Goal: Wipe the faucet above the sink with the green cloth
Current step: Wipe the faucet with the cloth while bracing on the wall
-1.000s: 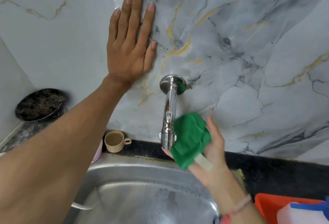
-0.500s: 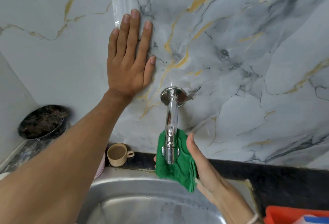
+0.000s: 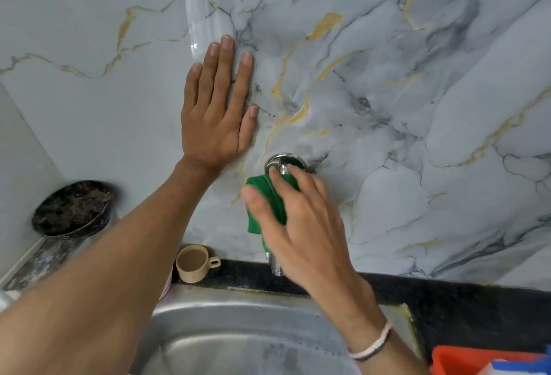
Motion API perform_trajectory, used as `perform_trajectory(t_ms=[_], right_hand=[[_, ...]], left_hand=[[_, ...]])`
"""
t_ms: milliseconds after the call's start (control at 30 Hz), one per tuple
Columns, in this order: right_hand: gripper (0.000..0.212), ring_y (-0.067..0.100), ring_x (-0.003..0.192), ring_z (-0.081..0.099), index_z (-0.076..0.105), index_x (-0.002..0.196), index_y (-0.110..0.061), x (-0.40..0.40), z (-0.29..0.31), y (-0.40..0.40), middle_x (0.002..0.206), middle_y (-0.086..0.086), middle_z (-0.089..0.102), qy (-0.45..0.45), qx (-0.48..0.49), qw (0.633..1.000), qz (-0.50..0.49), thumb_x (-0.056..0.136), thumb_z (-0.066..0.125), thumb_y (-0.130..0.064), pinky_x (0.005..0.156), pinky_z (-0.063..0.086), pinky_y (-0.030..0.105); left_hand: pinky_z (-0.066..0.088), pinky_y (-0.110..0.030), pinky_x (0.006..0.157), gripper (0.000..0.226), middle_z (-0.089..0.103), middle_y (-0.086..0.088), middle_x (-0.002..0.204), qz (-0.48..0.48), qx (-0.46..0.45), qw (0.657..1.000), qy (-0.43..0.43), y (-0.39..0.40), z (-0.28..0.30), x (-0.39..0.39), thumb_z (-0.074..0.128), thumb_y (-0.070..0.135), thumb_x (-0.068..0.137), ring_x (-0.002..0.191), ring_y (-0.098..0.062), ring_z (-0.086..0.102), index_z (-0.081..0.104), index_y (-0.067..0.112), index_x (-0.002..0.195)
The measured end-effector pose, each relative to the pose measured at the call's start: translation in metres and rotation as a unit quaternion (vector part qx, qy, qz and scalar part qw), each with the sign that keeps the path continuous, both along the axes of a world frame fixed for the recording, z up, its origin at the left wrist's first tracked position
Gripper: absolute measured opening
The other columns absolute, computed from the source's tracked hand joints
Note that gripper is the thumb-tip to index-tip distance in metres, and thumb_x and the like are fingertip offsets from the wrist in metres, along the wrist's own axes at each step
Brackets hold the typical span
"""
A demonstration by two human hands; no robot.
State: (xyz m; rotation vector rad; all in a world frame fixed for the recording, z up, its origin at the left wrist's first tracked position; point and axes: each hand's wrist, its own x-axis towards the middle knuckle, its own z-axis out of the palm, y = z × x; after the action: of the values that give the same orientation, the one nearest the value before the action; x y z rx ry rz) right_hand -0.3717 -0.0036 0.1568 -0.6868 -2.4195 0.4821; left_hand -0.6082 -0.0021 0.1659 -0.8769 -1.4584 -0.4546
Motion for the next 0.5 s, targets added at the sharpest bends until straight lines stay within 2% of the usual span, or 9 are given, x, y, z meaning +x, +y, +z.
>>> perform_trajectory(t_ms=[33, 100, 200, 267, 333, 400, 433, 467, 500], right_hand=[[0.079, 0.022, 0.138, 0.043, 0.061, 0.137, -0.023, -0.004, 0.002, 0.005, 0.153, 0.003, 0.051, 0.023, 0.005, 1.000, -0.008, 0.095, 0.022, -0.076, 0.104, 0.049, 0.053], [0.068, 0.024, 0.140, 0.042, 0.061, 0.138, -0.024, -0.014, 0.005, 0.010, 0.152, 0.003, 0.051, -0.003, 0.053, 0.998, -0.031, 0.096, 0.031, -0.069, 0.103, 0.047, 0.055], [0.084, 0.036, 0.155, 0.023, 0.043, 0.153, -0.023, -0.026, -0.002, 0.001, 0.161, 0.013, 0.041, -0.080, 0.121, 0.988, -0.045, 0.087, 0.041, -0.075, 0.116, 0.028, 0.070], [0.091, 0.044, 0.156, 0.017, 0.040, 0.155, -0.021, -0.026, -0.012, -0.006, 0.166, 0.021, 0.032, -0.088, 0.158, 0.983, -0.046, 0.082, 0.053, -0.075, 0.114, 0.023, 0.078], [0.094, 0.050, 0.155, 0.014, 0.040, 0.154, -0.019, -0.021, -0.024, -0.013, 0.167, 0.022, 0.027, -0.086, 0.191, 0.977, -0.038, 0.078, 0.066, -0.067, 0.111, 0.023, 0.081], [0.093, 0.053, 0.155, 0.008, 0.035, 0.156, -0.017, -0.013, -0.041, -0.023, 0.171, 0.020, 0.018, -0.093, 0.215, 0.972, -0.029, 0.080, 0.073, -0.051, 0.112, 0.022, 0.080], [0.085, 0.053, 0.155, 0.006, 0.032, 0.157, -0.015, -0.007, -0.052, -0.028, 0.172, 0.019, 0.014, -0.093, 0.234, 0.967, -0.021, 0.085, 0.070, -0.039, 0.112, 0.023, 0.078], [0.071, 0.053, 0.155, 0.005, 0.031, 0.158, -0.014, -0.001, -0.062, -0.032, 0.172, 0.018, 0.013, -0.082, 0.253, 0.964, -0.012, 0.094, 0.059, -0.026, 0.112, 0.027, 0.076], [0.056, 0.053, 0.155, 0.009, 0.031, 0.158, -0.013, 0.008, -0.070, -0.034, 0.172, 0.018, 0.016, -0.074, 0.258, 0.963, -0.004, 0.102, 0.040, -0.011, 0.110, 0.033, 0.074]], left_hand=[[0.006, -0.039, 0.136, 0.066, 0.035, -0.023, 0.165, 0.001, 0.000, 1.000, 0.001, 0.000, 0.000, 0.000, 0.026, 0.037, 0.106, 0.161, -0.032, 0.020, 0.015, 0.013, 0.166], [0.006, -0.039, 0.136, 0.066, 0.036, -0.023, 0.165, 0.000, 0.000, 1.000, 0.003, 0.001, 0.000, -0.001, 0.025, 0.037, 0.105, 0.158, -0.034, 0.024, 0.015, 0.013, 0.165], [0.006, -0.039, 0.136, 0.066, 0.037, -0.024, 0.164, 0.006, -0.003, 1.000, 0.010, 0.001, 0.000, -0.002, 0.025, 0.037, 0.105, 0.156, -0.035, 0.026, 0.016, 0.012, 0.165], [0.006, -0.039, 0.136, 0.066, 0.038, -0.024, 0.163, 0.006, -0.004, 1.000, 0.007, 0.000, 0.001, -0.001, 0.027, 0.036, 0.104, 0.156, -0.035, 0.027, 0.016, 0.013, 0.165], [0.007, -0.039, 0.135, 0.066, 0.039, -0.025, 0.163, 0.005, -0.010, 1.000, 0.001, -0.001, 0.002, 0.001, 0.028, 0.036, 0.104, 0.156, -0.036, 0.027, 0.017, 0.012, 0.165], [0.011, -0.041, 0.135, 0.066, 0.039, -0.025, 0.163, 0.008, -0.018, 1.000, -0.014, -0.004, 0.003, 0.004, 0.029, 0.035, 0.104, 0.155, -0.037, 0.029, 0.018, 0.011, 0.165], [0.016, -0.043, 0.134, 0.066, 0.039, -0.026, 0.163, 0.009, -0.025, 0.999, -0.025, -0.006, 0.004, 0.008, 0.028, 0.035, 0.105, 0.155, -0.037, 0.030, 0.019, 0.010, 0.165], [0.021, -0.046, 0.132, 0.065, 0.038, -0.026, 0.163, 0.013, -0.038, 0.999, -0.037, -0.009, 0.005, 0.013, 0.028, 0.035, 0.106, 0.155, -0.038, 0.031, 0.019, 0.009, 0.165], [0.024, -0.048, 0.131, 0.064, 0.036, -0.026, 0.164, 0.019, -0.056, 0.997, -0.052, -0.014, 0.008, 0.019, 0.029, 0.035, 0.107, 0.155, -0.038, 0.031, 0.020, 0.009, 0.165]])
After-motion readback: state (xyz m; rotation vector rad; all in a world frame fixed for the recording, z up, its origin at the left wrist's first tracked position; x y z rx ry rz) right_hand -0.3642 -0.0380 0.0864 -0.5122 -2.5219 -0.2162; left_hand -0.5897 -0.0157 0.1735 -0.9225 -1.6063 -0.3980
